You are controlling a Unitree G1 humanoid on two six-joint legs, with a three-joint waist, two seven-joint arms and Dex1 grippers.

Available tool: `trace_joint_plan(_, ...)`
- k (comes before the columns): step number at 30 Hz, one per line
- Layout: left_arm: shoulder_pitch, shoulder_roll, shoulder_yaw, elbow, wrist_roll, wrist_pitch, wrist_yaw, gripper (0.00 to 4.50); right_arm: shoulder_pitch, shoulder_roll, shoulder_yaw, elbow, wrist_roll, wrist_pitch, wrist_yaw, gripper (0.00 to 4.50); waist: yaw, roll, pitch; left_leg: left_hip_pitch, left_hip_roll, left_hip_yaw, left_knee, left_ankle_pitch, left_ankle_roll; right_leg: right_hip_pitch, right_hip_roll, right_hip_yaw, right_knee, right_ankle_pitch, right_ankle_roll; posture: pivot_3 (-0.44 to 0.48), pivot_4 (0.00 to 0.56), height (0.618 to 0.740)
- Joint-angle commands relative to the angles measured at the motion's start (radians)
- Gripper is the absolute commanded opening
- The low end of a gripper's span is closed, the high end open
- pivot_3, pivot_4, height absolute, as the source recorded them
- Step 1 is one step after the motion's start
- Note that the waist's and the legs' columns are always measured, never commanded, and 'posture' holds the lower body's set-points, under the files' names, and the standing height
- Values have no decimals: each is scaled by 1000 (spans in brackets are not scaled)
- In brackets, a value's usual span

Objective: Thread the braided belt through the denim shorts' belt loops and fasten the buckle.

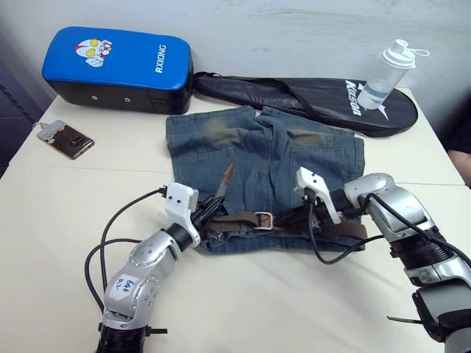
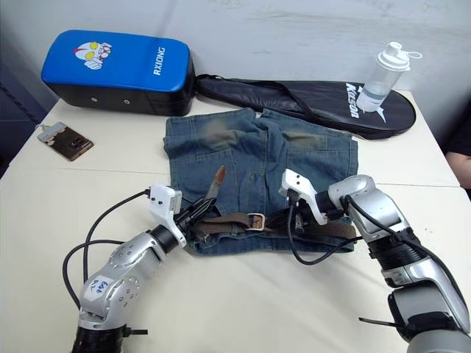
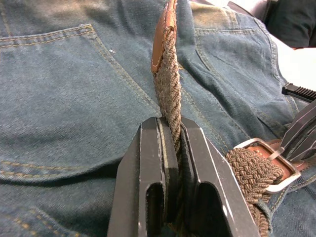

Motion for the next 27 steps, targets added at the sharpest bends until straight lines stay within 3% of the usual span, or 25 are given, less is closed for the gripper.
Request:
trace_joint_plan(1,-7,-5,-9,-17,8,-12,1,0,7,20,-15,-35,12,-25,-11,44,0,0,0,0,0,0,0,0,0,0,0,0,0,0,0,0,150,740)
trace_joint_plan(16,-14,-13,-17,-1,17,-20,-2,0,-26,136,8,-36,15,-22,-51,44,3,0,0,0,0,0,0,0,0,0,0,0,1,0,0,0,150,740)
trace_joint_plan(21,-12,-13,-13,-3,20,-20,-4,0,-26,110,45,-24,-40,-53,-52,44,0,0,0,0,0,1,0,0,1,0,0,1,0,0,0,0,150,740)
trace_joint_plan(27,2,-14,-12,-4,30,-31,-4,0,-88,77,-34,-59,45,32,-14,44,1,1,0,0,0,1,1,0,0,0,0,1,1,1,0,0,150,740)
